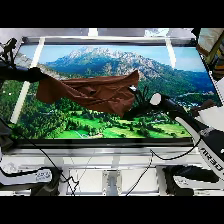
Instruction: Fold the shirts.
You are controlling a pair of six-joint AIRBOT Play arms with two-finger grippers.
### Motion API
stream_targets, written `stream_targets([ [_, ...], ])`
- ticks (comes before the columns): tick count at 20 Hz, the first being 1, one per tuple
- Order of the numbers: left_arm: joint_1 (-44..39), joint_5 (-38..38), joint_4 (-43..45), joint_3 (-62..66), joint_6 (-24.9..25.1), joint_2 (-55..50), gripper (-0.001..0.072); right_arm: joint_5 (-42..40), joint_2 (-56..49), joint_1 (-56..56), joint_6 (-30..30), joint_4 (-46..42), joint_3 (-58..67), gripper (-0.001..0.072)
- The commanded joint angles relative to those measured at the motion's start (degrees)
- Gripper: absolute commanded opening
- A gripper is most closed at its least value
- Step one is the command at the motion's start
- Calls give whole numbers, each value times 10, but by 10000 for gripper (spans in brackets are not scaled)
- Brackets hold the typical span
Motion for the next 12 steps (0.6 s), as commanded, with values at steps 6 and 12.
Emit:
stream_targets([
  [6,1,-1,0,0,0,0,14,-111,-21,43,38,5,-5,376],
  [12,1,-1,0,0,0,0,14,-111,-65,45,49,20,-5,369],
])
